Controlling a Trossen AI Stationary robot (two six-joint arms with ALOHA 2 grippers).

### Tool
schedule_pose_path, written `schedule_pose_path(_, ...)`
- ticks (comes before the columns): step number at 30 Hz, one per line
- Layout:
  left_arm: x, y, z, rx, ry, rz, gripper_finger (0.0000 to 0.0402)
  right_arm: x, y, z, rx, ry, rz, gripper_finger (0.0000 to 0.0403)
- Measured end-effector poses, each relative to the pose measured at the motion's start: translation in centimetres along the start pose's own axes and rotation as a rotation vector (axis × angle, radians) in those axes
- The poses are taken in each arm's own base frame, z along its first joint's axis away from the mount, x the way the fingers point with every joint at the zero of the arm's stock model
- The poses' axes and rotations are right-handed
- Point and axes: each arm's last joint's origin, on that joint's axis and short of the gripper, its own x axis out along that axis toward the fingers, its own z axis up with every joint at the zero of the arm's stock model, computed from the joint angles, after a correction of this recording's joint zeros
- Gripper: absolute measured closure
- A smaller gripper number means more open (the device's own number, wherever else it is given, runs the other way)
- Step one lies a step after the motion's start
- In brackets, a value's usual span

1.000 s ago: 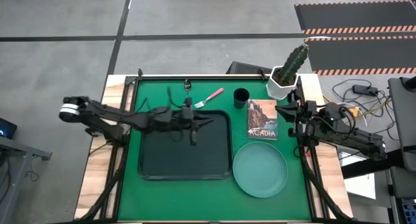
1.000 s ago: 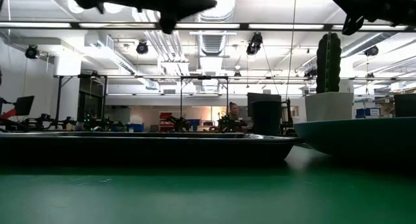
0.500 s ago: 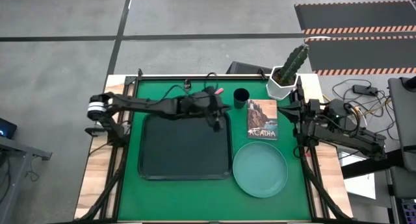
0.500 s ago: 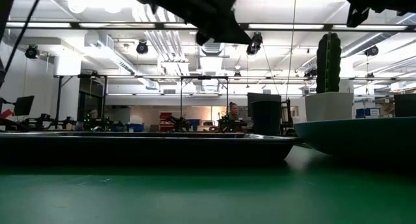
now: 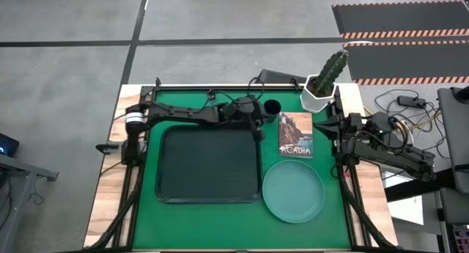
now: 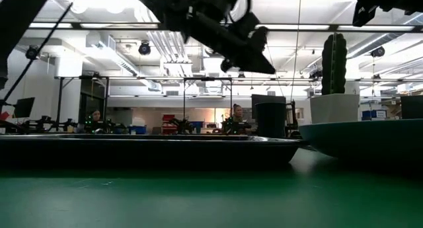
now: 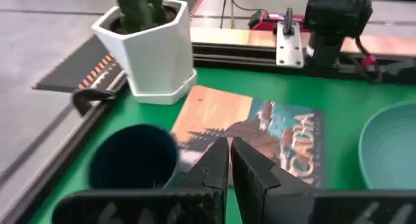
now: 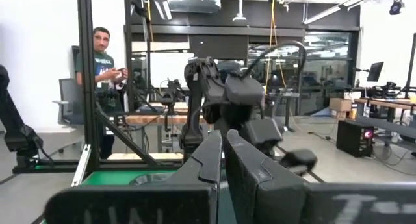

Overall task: Pick and place plate/cup/fork/spoon on tray
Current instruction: Put the dark blue cup on the black serving tray

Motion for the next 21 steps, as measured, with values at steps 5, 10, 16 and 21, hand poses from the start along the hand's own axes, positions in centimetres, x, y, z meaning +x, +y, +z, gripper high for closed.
schedule_pose_path(5,1.8,0.3,0.3,0.037,0.031,0.003,0.0400,0.0,0.0,-0.1,0.003,0.007,0.000,0.0394)
schedule_pose_path(10,2.2,1.1,0.3,0.075,0.060,0.018,0.0371,0.0,0.0,-0.2,0.010,0.016,-0.001,0.0394)
schedule_pose_path(16,2.3,2.0,-0.4,0.072,0.087,0.033,0.0286,0.0,0.0,-0.2,0.033,0.017,-0.001,0.0394)
schedule_pose_path(21,2.4,2.2,-1.0,0.100,0.089,0.040,0.0236,0.0,0.0,-0.3,0.040,0.019,-0.001,0.0394)
